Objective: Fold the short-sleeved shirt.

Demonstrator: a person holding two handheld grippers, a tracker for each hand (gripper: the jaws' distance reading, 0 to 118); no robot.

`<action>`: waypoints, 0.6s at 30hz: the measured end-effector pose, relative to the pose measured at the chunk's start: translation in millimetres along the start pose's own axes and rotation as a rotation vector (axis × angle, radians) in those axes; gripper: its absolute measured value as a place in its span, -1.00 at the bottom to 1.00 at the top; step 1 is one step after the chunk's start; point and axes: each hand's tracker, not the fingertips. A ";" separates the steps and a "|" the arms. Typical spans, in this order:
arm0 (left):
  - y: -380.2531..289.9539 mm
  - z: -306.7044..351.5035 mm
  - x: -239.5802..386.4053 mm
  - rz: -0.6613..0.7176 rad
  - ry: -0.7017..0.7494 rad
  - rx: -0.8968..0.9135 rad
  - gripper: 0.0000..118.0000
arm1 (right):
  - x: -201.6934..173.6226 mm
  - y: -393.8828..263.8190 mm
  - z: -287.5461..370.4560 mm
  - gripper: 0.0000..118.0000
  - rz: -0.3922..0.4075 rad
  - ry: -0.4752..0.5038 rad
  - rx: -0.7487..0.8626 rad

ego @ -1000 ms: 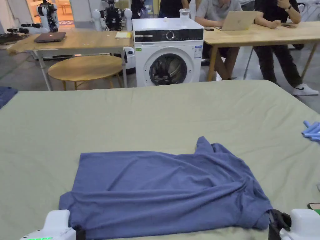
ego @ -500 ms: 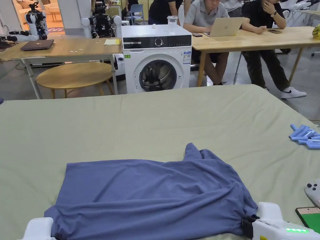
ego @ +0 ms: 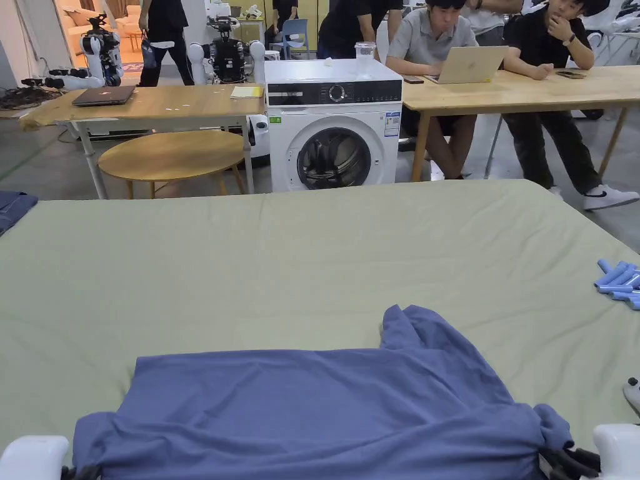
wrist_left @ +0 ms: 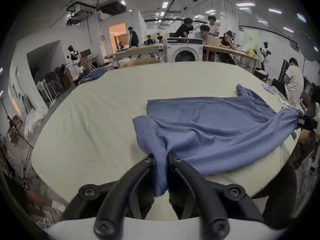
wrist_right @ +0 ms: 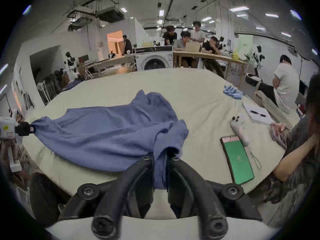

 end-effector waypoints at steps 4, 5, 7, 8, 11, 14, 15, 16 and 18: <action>-37.6 -12.8 -0.4 0.052 -0.015 -0.089 -0.88 | -0.3 -27.6 -19.8 -0.82 -0.013 -0.037 -0.125; -46.2 -19.5 -0.1 0.069 -0.024 -0.120 -0.88 | 1.3 -36.1 -26.1 -0.82 -0.043 -0.038 -0.151; -58.8 -25.3 2.9 0.069 -0.016 -0.112 -0.88 | 1.6 -48.4 -40.5 -0.81 -0.072 -0.042 -0.187; -58.9 -24.8 4.2 0.073 -0.007 -0.100 -0.80 | 1.7 -50.5 -41.3 -0.75 -0.070 -0.048 -0.181; -50.8 -9.8 9.7 0.050 0.063 -0.039 -0.58 | 1.0 -43.7 -28.4 -0.60 -0.066 -0.040 -0.115; -36.1 8.6 12.7 -0.019 0.126 0.078 0.74 | -7.2 -22.7 -6.2 0.79 -0.029 -0.054 -0.002; -29.6 16.6 17.2 -0.029 0.132 0.139 0.85 | -12.3 -13.8 2.4 0.85 -0.018 -0.057 0.063; -23.9 20.0 20.6 -0.038 0.138 0.204 0.85 | -18.8 -5.3 7.7 0.84 -0.013 -0.036 0.120; -12.4 22.2 31.4 -0.066 0.135 0.297 0.85 | -36.1 7.7 11.8 0.84 0.002 -0.010 0.221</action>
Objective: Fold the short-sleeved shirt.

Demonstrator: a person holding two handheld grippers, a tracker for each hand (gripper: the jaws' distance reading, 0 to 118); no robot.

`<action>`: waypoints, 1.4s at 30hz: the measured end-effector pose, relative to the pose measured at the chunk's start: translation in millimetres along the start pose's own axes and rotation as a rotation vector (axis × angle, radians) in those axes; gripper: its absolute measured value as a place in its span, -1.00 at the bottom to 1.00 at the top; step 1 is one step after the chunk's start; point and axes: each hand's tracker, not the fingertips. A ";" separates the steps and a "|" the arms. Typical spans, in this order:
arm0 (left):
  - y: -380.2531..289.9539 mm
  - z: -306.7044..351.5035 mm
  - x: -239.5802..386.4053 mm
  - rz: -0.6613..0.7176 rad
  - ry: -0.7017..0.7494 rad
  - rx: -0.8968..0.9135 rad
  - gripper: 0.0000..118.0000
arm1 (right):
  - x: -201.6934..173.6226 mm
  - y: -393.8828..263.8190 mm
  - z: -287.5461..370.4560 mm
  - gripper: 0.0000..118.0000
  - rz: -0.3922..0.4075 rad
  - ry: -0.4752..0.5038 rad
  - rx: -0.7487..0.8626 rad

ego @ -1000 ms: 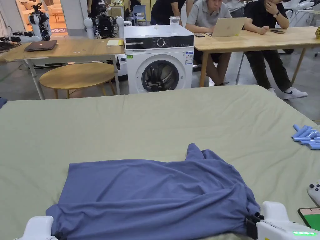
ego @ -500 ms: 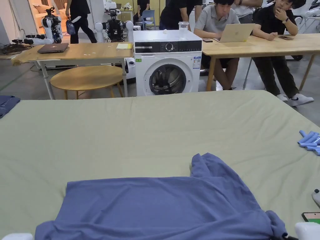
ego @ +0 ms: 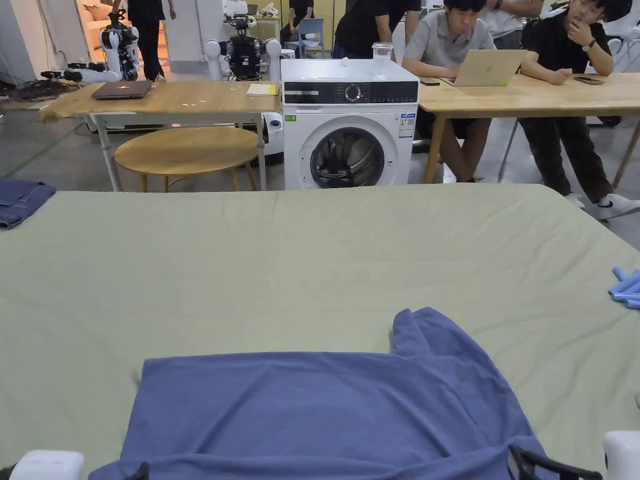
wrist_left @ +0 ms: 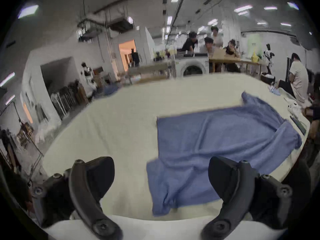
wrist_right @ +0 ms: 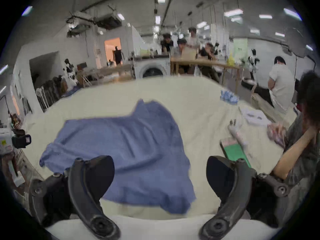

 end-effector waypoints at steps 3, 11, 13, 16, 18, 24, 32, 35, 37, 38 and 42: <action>6.8 -16.5 7.1 0.044 -0.053 0.081 0.85 | -29.1 6.9 -3.9 0.84 0.018 0.018 0.144; 4.5 -47.2 23.4 0.065 -0.155 0.025 -0.94 | -70.9 0.3 -27.5 -1.00 0.077 0.065 0.169; 4.8 -56.6 22.6 0.048 -0.138 -0.009 -0.94 | -73.5 0.2 -31.6 -1.00 0.061 0.070 0.169; 7.2 -78.6 12.0 0.053 -0.132 -0.042 -0.94 | -74.5 3.4 -42.4 -1.00 0.073 0.069 0.147; 12.9 -99.8 3.5 0.042 -0.112 -0.073 -0.94 | -72.8 5.1 -49.7 -1.00 0.069 0.074 0.137; 32.4 -201.4 -35.0 0.074 -0.078 -0.173 -0.80 | -70.1 9.3 -72.7 -1.00 0.077 0.066 0.092; 31.6 -319.7 -39.5 -0.023 -0.022 -0.321 0.94 | -53.8 14.1 -100.2 -0.99 0.079 0.035 0.029; 24.7 -343.1 -34.4 -0.014 -0.035 -0.409 0.90 | -42.1 18.7 -113.2 -0.99 0.068 0.016 -0.005; 16.9 -352.1 -31.1 -0.057 -0.026 -0.472 0.68 | -31.8 23.0 -127.0 -0.99 0.064 -0.012 -0.041; 22.0 -337.3 -26.9 -0.004 -0.086 -0.450 0.48 | -26.5 25.5 -139.1 -0.99 0.077 -0.052 -0.081; 40.3 -295.8 -11.2 -0.040 -0.128 -0.384 -1.00 | 0.8 39.5 -198.6 -0.93 0.047 -0.078 -0.170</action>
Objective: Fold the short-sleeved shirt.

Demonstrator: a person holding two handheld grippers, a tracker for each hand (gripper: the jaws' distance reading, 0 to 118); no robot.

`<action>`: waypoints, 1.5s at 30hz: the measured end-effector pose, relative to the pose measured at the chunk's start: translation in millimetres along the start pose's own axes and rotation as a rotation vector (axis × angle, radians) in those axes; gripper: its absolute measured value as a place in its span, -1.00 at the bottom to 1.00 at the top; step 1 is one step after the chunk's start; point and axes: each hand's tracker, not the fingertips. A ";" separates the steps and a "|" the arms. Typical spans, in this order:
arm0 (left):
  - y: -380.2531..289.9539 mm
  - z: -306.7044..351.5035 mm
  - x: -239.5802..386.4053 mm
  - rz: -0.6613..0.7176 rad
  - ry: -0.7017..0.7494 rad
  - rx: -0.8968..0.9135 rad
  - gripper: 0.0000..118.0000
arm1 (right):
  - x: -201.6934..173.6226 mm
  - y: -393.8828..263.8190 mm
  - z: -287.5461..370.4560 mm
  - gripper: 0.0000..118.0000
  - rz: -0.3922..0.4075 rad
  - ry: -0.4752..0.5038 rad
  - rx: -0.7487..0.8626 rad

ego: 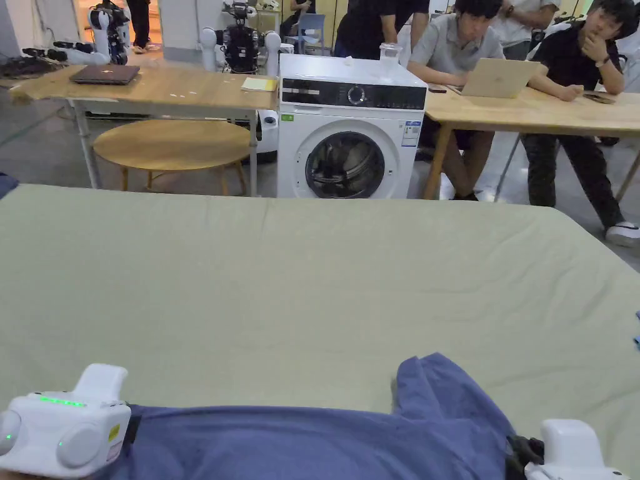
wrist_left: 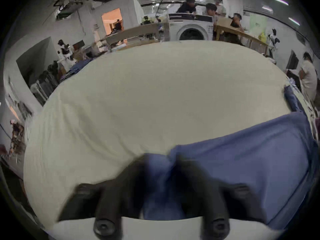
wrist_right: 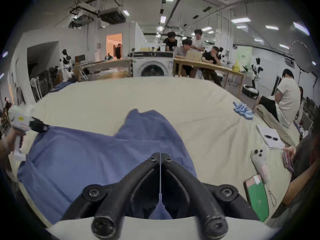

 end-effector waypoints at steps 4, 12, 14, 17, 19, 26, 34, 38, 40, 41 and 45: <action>3.2 32.1 10.8 -0.016 0.011 0.055 -1.00 | 17.4 26.6 -64.9 1.00 -0.029 0.005 -0.127; 12.6 55.9 4.4 0.042 -0.009 0.074 -1.00 | 33.7 23.8 -133.7 0.51 0.008 -0.046 -0.284; 12.8 57.1 5.8 0.047 -0.007 0.067 -1.00 | 27.4 20.2 -117.9 -0.21 0.024 -0.041 -0.214; 12.7 58.9 3.1 0.060 -0.014 0.070 -1.00 | 19.8 21.7 -93.3 -1.00 0.068 0.003 -0.175; 11.8 72.6 2.4 0.067 -0.013 0.089 -1.00 | 16.7 28.4 -69.2 -1.00 0.050 0.041 -0.143; -15.1 178.1 -6.3 0.081 -0.044 0.272 -1.00 | 34.0 39.7 72.6 -1.00 0.050 0.103 0.107; -130.3 250.0 -11.6 0.080 -0.123 0.268 -1.00 | 43.8 -53.9 175.7 -1.00 0.117 0.073 0.090; -181.1 225.7 -13.7 0.063 -0.095 0.123 -1.00 | 40.0 -112.5 167.2 -1.00 0.126 0.057 -0.050; -195.6 210.9 -12.8 0.113 -0.076 0.083 -1.00 | 38.8 -131.4 156.0 -1.00 0.089 0.052 -0.094; -198.6 206.3 -13.0 0.121 -0.070 0.085 -1.00 | 39.1 -134.3 152.7 -1.00 0.067 0.061 -0.097; -188.7 213.7 0.1 0.098 0.004 0.119 -0.33 | 33.7 -119.1 163.3 -0.80 0.052 0.054 -0.080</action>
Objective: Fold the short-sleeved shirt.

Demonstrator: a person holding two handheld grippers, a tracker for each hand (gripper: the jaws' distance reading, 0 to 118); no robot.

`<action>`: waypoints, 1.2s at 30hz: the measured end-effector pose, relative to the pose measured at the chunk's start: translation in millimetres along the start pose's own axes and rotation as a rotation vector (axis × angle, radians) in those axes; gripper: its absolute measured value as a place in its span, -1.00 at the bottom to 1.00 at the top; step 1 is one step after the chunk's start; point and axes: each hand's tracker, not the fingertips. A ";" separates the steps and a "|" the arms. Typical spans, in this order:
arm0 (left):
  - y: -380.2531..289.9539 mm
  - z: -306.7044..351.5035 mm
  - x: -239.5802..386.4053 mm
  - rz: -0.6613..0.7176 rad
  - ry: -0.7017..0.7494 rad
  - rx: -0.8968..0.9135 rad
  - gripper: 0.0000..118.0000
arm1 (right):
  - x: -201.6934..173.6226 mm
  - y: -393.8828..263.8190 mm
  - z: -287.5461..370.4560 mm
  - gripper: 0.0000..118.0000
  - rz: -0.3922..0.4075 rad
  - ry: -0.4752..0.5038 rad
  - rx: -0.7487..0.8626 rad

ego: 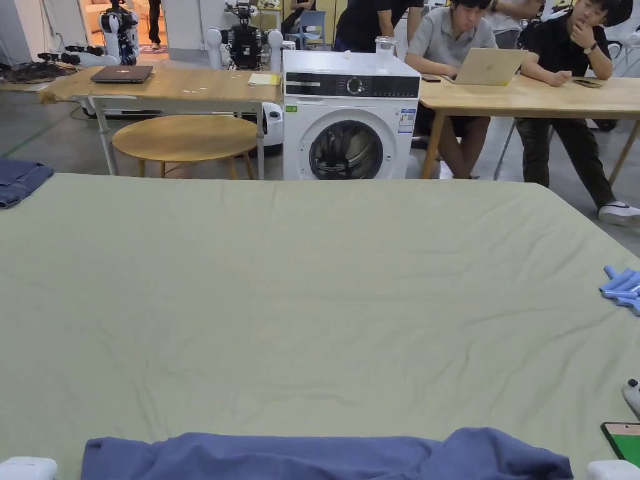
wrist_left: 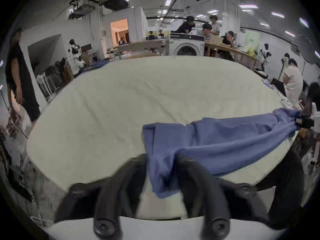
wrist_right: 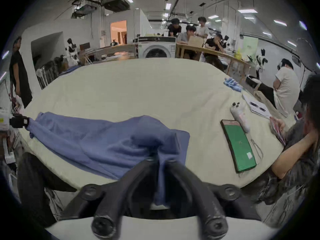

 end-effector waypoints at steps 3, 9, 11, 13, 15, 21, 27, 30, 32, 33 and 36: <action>22.9 15.0 16.1 -0.034 -0.021 0.148 0.70 | -14.3 25.3 23.0 0.65 0.008 0.010 0.138; 79.9 20.2 78.8 -0.059 -0.068 0.414 0.75 | -71.5 76.4 35.0 0.73 -0.008 0.057 0.431; 84.6 17.0 92.6 -0.076 -0.087 0.480 0.75 | -87.9 81.1 35.4 0.73 -0.012 0.058 0.535; 86.6 15.0 106.0 -0.081 -0.078 0.479 0.64 | -99.8 80.5 35.1 0.65 -0.008 0.093 0.601; 84.1 14.3 112.1 -0.081 -0.141 0.464 -0.52 | -109.0 78.1 33.0 -0.20 0.009 0.098 0.586; 80.1 16.0 114.1 -0.072 -0.157 0.423 -1.00 | -116.9 73.3 32.2 -0.92 0.022 0.110 0.559; 61.7 12.7 41.3 0.158 -0.206 0.286 -0.92 | -110.8 71.7 38.2 -0.92 0.007 0.097 0.561; 33.7 -2.7 -11.0 0.317 -0.253 0.163 0.65 | -110.0 69.4 35.2 -0.92 -0.020 0.113 0.539; 14.7 -9.1 -40.4 0.391 -0.259 0.136 0.97 | -110.9 67.2 33.3 -0.92 -0.019 0.117 0.529; 3.3 -10.6 -58.0 0.472 -0.264 0.125 0.97 | -113.5 66.3 32.5 -0.92 -0.017 0.120 0.523; -29.1 -24.3 -102.8 0.730 -0.373 0.088 0.97 | -116.0 65.3 30.4 -0.92 -0.015 0.131 0.507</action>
